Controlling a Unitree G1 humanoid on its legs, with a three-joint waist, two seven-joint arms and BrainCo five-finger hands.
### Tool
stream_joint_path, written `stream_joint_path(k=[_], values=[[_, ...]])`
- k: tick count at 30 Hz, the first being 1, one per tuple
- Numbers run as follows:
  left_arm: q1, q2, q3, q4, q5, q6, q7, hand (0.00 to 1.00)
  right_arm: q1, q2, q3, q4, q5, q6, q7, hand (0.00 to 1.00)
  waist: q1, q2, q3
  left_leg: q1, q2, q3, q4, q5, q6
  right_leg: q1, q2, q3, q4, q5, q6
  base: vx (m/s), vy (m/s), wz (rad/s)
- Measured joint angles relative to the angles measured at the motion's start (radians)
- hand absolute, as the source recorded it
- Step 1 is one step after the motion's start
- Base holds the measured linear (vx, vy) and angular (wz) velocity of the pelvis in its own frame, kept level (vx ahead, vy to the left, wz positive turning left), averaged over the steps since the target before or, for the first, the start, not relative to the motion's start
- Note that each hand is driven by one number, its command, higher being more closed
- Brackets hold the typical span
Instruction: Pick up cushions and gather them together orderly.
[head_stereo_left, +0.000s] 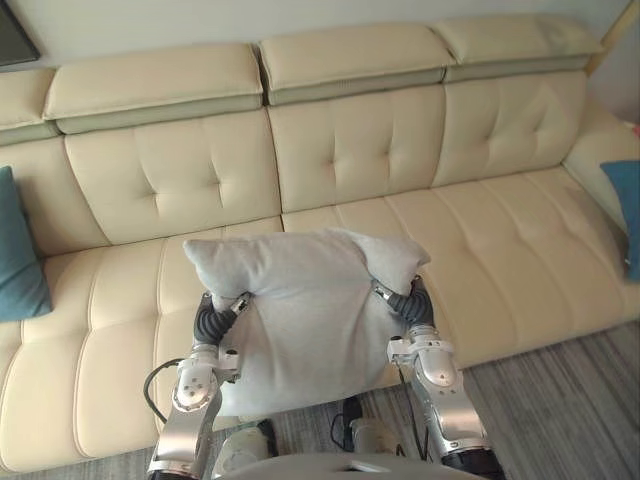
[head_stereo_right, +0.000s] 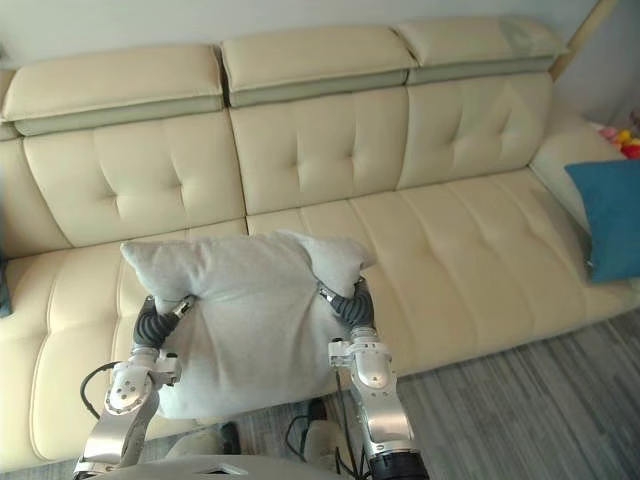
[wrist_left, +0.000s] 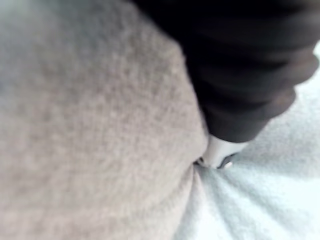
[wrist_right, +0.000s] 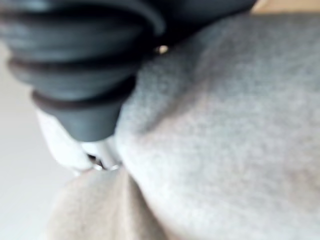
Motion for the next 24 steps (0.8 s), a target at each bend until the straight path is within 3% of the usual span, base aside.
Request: stream_joint_path(k=[1,7,18,21,24], values=[[-0.001,0.001,-0.003,0.001,-0.009,-0.001,0.007,1.0,-0.006,-0.003,0.002,-0.001,0.0,-0.001,0.001,1.0,-0.004,0.011,0.006,-0.013,0.006,-0.039,-0.01,0.019,-0.014,0.026,0.011,-0.033,-0.05,0.024,-0.014,-0.07,-0.096,0.51],[0.001,-0.001,-0.023,0.001,-0.009,-0.001,0.006,1.0,0.012,-0.004,-0.01,0.004,0.001,-0.001,0.001,1.0,-0.008,0.016,0.006,0.018,0.013,-0.126,-0.147,0.134,-0.056,0.085,0.032,-0.135,-0.143,0.073,-0.045,-0.03,-0.122,0.47],[-0.011,-0.007,-0.038,0.0,-0.006,-0.001,0.013,1.0,0.005,0.005,-0.019,0.002,-0.004,-0.001,-0.015,1.0,-0.028,0.025,-0.007,0.05,0.0,-0.094,-0.214,0.161,-0.052,0.12,0.028,-0.121,-0.245,0.126,-0.039,-0.01,0.005,-0.05],[-0.085,-0.006,-0.042,0.0,0.013,-0.001,0.057,1.0,-0.065,0.015,-0.012,0.0,-0.061,-0.001,-0.09,1.0,-0.028,0.028,-0.007,-0.02,-0.001,-0.09,-0.211,0.175,-0.052,0.046,0.028,-0.11,-0.246,0.152,-0.041,-0.05,0.013,-0.1],[-0.243,0.005,-0.041,0.001,0.041,-0.001,0.15,1.0,-0.245,0.022,-0.007,0.008,-0.149,-0.001,-0.207,1.0,-0.026,0.034,0.027,-0.117,-0.002,-0.072,-0.209,0.204,-0.049,-0.055,0.027,-0.096,-0.252,0.195,-0.042,-0.09,0.014,-0.14]])
